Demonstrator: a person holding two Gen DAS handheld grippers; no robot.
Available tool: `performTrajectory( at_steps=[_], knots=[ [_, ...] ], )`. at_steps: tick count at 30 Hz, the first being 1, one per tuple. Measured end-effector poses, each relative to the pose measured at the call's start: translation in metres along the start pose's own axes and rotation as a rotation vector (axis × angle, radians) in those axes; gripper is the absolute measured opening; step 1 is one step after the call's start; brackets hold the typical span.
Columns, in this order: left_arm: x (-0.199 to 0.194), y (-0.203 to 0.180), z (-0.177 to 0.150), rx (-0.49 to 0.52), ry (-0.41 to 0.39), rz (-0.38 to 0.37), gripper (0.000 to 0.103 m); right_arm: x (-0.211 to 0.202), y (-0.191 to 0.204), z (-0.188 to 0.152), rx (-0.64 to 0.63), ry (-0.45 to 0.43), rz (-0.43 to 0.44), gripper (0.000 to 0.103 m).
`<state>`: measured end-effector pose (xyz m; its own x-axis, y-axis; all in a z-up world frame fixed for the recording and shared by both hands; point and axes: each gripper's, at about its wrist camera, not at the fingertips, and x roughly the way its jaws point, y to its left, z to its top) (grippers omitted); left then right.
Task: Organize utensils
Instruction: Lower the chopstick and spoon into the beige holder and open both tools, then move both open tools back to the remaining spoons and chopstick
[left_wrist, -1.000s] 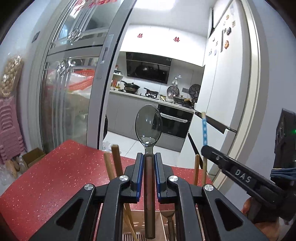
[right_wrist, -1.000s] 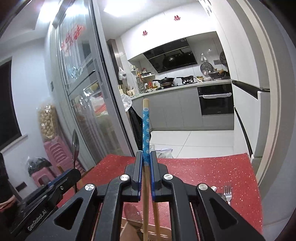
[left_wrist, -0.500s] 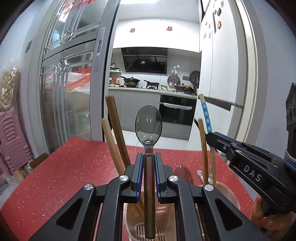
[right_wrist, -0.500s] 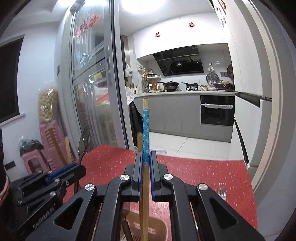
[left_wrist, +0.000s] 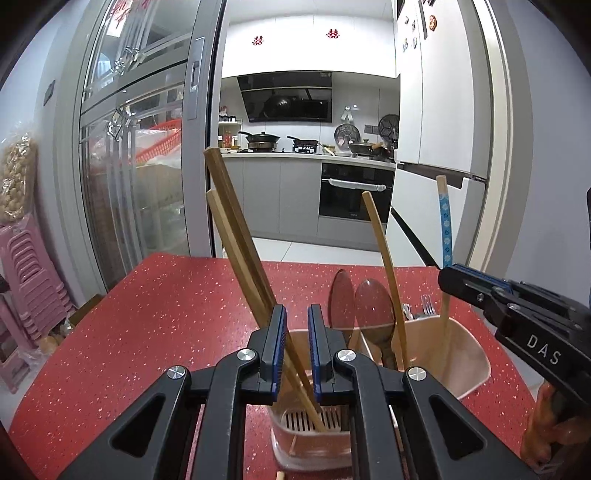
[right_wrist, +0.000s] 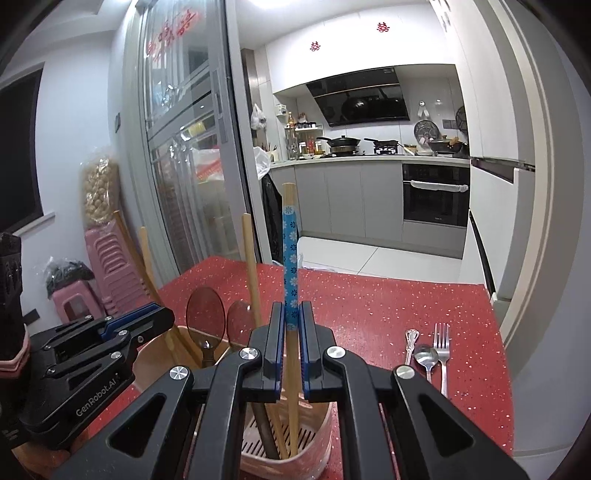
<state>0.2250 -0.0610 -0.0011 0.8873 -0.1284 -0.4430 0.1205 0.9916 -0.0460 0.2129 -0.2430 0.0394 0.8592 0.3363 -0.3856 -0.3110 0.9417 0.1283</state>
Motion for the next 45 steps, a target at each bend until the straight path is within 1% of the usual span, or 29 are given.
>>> performTrajectory(
  at_steps=[7, 13, 14, 15, 17, 22, 24, 28, 34, 37, 42, 43, 44, 45],
  knots=[
    [-0.013, 0.002, 0.000, -0.007, 0.019, -0.003, 0.036, -0.006, 0.005, 0.002, -0.004, 0.027, 0.022, 0.009],
    [-0.026, 0.010, -0.007, -0.010, 0.052, 0.002, 0.036, -0.004, 0.008, -0.001, -0.014, 0.076, 0.041, 0.009],
    [-0.027, 0.012, -0.009, -0.009, 0.058, 0.007, 0.036, -0.003, 0.007, -0.002, -0.005, 0.088, 0.046, 0.012],
    [-0.029, 0.014, -0.010, -0.010, 0.062, 0.010, 0.036, -0.002, 0.006, -0.002, 0.005, 0.098, 0.048, 0.019],
    [-0.031, 0.018, -0.013, -0.018, 0.074, 0.013, 0.036, -0.002, 0.004, -0.002, 0.023, 0.107, 0.051, 0.027],
    [-0.039, 0.029, -0.019, -0.027, 0.095, 0.038, 0.036, -0.009, 0.004, -0.002, 0.047, 0.117, 0.050, 0.029],
    [-0.041, 0.033, -0.022, -0.030, 0.108, 0.047, 0.036, -0.014, 0.006, -0.001, 0.045, 0.121, 0.049, 0.035],
    [-0.047, 0.041, -0.033, -0.032, 0.148, 0.065, 0.036, -0.028, 0.014, -0.004, 0.046, 0.127, 0.057, 0.043],
    [-0.055, 0.054, -0.052, -0.047, 0.227, 0.079, 0.036, -0.051, 0.031, -0.023, 0.072, 0.174, 0.081, 0.060],
    [-0.060, 0.062, -0.064, -0.050, 0.258, 0.088, 0.036, -0.057, 0.037, -0.038, 0.081, 0.218, 0.080, 0.063],
    [-0.069, 0.067, -0.084, -0.052, 0.293, 0.100, 0.037, -0.059, 0.040, -0.072, 0.128, 0.334, 0.059, 0.063],
    [-0.070, 0.069, -0.088, -0.053, 0.299, 0.101, 0.055, -0.058, 0.040, -0.080, 0.139, 0.363, 0.053, 0.063],
    [-0.071, 0.070, -0.090, -0.057, 0.305, 0.103, 0.103, -0.058, 0.040, -0.086, 0.146, 0.381, 0.049, 0.063],
    [-0.073, 0.072, -0.093, -0.066, 0.309, 0.119, 0.103, -0.058, 0.040, -0.092, 0.157, 0.402, 0.044, 0.063]
  ],
)
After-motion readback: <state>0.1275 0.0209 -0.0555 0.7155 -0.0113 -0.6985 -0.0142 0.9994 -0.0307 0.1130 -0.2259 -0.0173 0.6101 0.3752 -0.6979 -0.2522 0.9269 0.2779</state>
